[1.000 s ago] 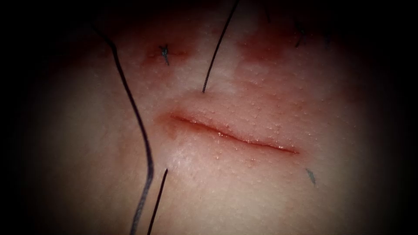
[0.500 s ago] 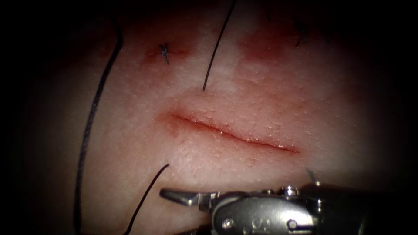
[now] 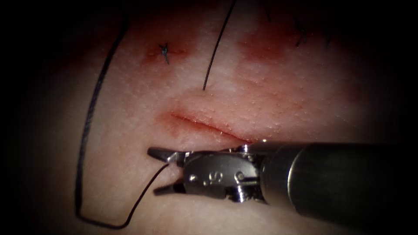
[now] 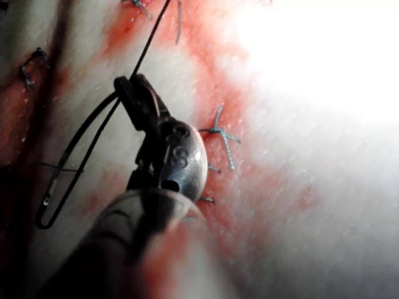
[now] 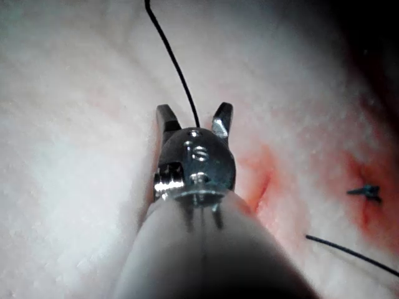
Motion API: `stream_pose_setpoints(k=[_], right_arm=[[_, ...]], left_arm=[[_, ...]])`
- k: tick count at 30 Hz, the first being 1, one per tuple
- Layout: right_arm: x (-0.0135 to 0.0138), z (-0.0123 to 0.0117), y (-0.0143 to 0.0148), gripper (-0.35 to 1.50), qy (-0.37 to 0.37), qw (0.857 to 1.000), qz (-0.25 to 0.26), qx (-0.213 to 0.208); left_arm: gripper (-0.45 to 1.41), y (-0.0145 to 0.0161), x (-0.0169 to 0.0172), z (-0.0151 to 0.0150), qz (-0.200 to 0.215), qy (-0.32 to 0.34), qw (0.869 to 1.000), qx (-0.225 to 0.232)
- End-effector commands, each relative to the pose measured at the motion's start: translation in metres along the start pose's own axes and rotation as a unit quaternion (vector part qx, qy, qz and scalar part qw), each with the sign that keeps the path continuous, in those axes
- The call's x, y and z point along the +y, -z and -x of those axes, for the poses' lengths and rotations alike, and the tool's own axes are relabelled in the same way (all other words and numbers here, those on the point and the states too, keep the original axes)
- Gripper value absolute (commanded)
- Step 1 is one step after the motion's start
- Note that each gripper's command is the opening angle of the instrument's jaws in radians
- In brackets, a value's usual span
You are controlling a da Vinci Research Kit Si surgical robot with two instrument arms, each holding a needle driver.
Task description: Wound Closure
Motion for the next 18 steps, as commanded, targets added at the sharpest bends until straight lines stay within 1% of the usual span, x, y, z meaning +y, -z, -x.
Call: stream_pose_setpoints(k=[1,3,4,5,7,9,11,16,18], right_arm=[[-0.001,0.0008,-0.0008,0.7,0.004,1.0,0.01,-0.012],[-0.0012,0.0014,0.0002,-0.31,0.005,0.999,0.039,-0.038],[-0.0012,0.0015,0.0009,-0.35,0.004,0.998,0.049,-0.048],[-0.0011,0.0016,0.0015,-0.35,0.001,0.997,0.051,-0.051],[-0.0013,0.0015,0.003,-0.35,-0.011,0.997,0.043,-0.066],[-0.0019,0.001,0.0044,-0.35,-0.02,0.997,0.03,-0.073],[-0.003,0.0001,0.0061,-0.35,-0.026,0.997,0.024,-0.072],[-0.0059,-0.0038,0.0094,-0.35,-0.028,0.997,0.008,-0.071],[-0.0074,-0.006,0.0104,-0.35,-0.028,0.997,-0.003,-0.07]], left_arm=[[-0.45,-0.0006,0.0005,0.0004,0.001,0.0,1.0,0.001],[-0.45,-0.0006,0.0004,0.0005,0.002,-0.001,1.0,0.001],[-0.45,-0.0005,0.0004,0.0005,0.0,-0.001,1.0,-0.001],[-0.45,-0.0005,0.0004,0.0006,0.0,-0.002,1.0,-0.004],[-0.45,-0.0005,0.0004,0.0007,-0.003,-0.003,1.0,-0.009],[-0.45,-0.0006,0.0005,0.0009,-0.005,-0.005,1.0,-0.015],[-0.45,-0.0007,0.0006,0.001,-0.005,-0.007,1.0,-0.018],[-0.45,-0.0008,0.0008,0.0014,-0.005,-0.016,0.999,-0.035],[-0.45,-0.0009,0.0009,0.0016,-0.002,-0.019,0.999,-0.037]])
